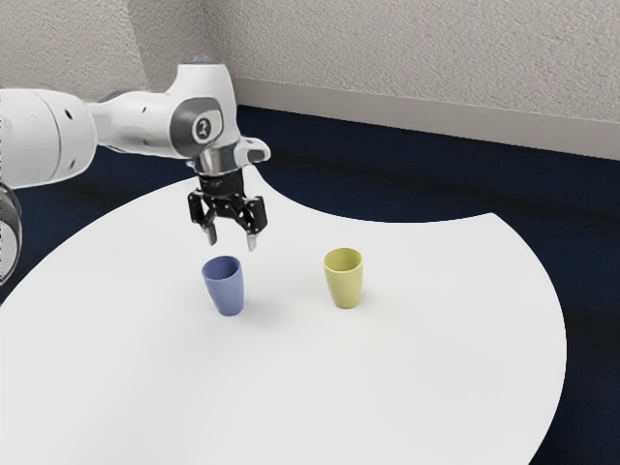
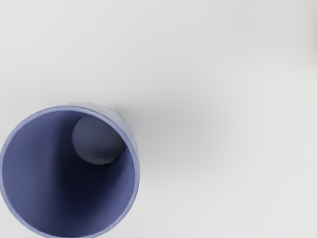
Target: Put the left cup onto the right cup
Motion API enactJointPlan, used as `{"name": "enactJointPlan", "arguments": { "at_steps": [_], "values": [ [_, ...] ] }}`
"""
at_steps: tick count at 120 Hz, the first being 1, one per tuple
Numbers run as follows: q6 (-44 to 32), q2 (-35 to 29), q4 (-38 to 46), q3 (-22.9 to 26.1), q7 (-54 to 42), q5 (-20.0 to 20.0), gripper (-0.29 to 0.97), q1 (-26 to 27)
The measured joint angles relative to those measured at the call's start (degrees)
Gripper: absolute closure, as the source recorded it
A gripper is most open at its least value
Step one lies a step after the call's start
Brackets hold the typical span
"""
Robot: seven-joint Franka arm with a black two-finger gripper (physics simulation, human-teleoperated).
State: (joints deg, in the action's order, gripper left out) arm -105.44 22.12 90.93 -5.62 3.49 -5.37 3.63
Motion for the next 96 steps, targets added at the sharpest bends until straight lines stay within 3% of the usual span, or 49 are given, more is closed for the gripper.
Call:
{"name": "enactJointPlan", "arguments": {
  "at_steps": [96],
  "values": [
    [-2.77,4.63,-0.07,0.00,0.01,-1.20,0.17,-1.03]
  ]
}}
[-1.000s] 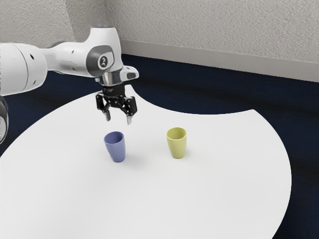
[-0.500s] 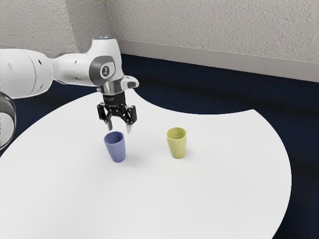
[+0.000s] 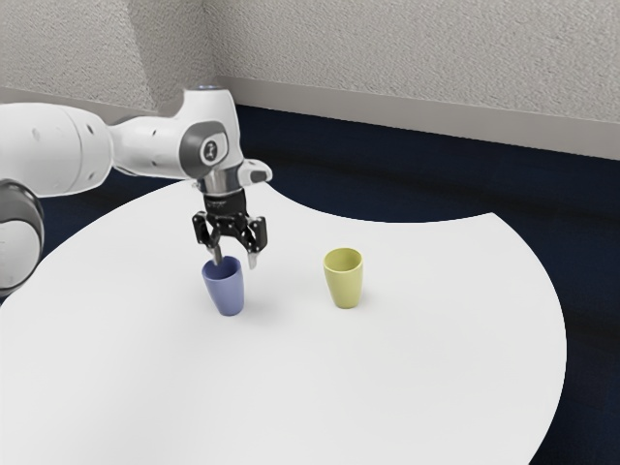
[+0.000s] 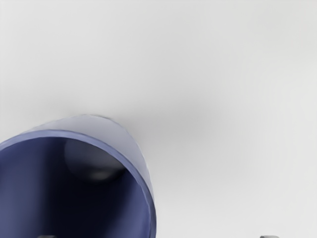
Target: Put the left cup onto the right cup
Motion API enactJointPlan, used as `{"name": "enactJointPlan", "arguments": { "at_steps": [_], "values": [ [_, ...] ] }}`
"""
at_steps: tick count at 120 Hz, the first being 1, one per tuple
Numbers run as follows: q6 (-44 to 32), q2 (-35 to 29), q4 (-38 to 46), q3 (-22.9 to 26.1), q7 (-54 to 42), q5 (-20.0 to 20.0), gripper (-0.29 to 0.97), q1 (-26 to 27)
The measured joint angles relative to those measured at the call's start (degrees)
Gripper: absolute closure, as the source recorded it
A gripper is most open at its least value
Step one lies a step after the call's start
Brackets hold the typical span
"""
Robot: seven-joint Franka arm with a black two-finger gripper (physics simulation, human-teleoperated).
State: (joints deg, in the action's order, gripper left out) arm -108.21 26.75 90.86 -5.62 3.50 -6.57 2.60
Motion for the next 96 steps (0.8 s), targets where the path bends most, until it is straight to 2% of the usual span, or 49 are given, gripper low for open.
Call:
{"name": "enactJointPlan", "arguments": {
  "at_steps": [96],
  "values": [
    [-1.20,2.47,-0.61,0.08,0.01,0.06,0.18,-0.31]
  ]
}}
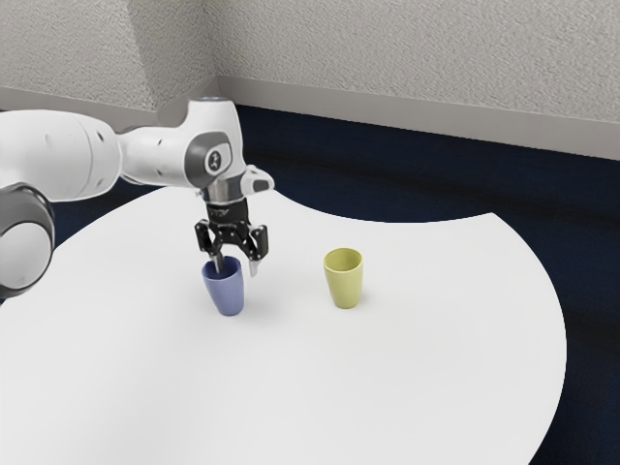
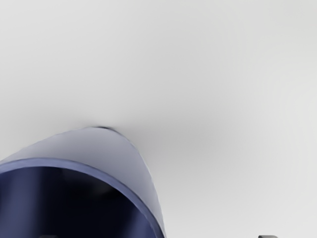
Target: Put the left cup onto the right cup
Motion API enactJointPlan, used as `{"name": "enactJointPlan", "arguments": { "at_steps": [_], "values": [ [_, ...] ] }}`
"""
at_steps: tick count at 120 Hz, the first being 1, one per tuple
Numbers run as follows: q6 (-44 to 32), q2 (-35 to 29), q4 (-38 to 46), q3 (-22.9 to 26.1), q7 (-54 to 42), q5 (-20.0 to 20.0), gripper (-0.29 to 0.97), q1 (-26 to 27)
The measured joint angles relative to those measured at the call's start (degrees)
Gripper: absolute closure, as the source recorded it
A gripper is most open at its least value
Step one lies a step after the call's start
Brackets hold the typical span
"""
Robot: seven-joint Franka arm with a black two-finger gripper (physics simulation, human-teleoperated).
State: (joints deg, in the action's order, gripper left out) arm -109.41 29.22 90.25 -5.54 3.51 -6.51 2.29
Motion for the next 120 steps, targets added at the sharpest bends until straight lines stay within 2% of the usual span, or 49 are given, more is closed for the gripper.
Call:
{"name": "enactJointPlan", "arguments": {
  "at_steps": [42,64,120],
  "values": [
    [-0.22,1.01,-0.55,0.01,0.00,0.01,0.19,-0.16],
    [-0.22,1.30,-0.78,0.01,-0.01,0.06,0.24,-0.39],
    [-0.14,1.43,-0.84,-0.06,-0.03,0.29,0.53,-0.53]
  ]
}}
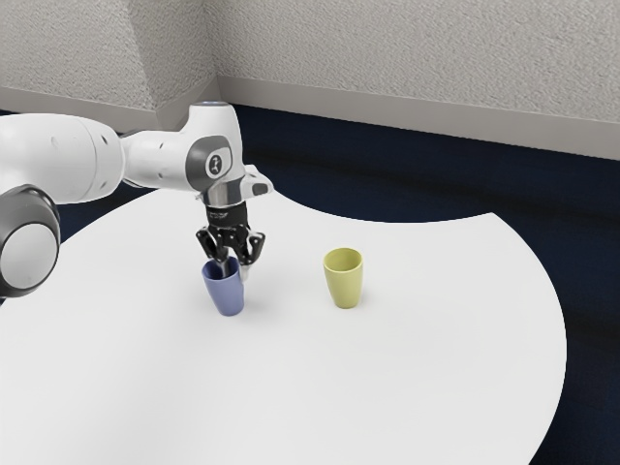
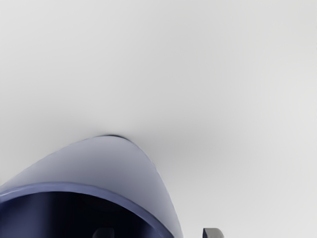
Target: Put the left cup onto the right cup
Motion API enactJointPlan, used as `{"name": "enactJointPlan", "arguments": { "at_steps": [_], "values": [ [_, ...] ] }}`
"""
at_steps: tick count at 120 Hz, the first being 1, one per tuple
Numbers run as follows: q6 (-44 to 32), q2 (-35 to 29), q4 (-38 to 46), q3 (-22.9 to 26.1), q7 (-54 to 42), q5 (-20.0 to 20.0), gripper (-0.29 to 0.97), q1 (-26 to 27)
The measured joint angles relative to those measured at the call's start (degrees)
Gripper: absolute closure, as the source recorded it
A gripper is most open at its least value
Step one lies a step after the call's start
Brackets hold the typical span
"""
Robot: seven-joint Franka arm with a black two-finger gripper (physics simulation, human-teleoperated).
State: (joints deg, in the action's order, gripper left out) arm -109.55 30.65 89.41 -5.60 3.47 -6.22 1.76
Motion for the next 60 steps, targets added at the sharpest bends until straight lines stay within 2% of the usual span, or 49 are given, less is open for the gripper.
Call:
{"name": "enactJointPlan", "arguments": {
  "at_steps": [35,60],
  "values": [
    [-0.02,0.00,0.00,0.06,0.02,0.05,0.69,0.00],
    [-0.04,0.00,0.00,0.07,0.07,0.16,0.76,0.00]
  ]
}}
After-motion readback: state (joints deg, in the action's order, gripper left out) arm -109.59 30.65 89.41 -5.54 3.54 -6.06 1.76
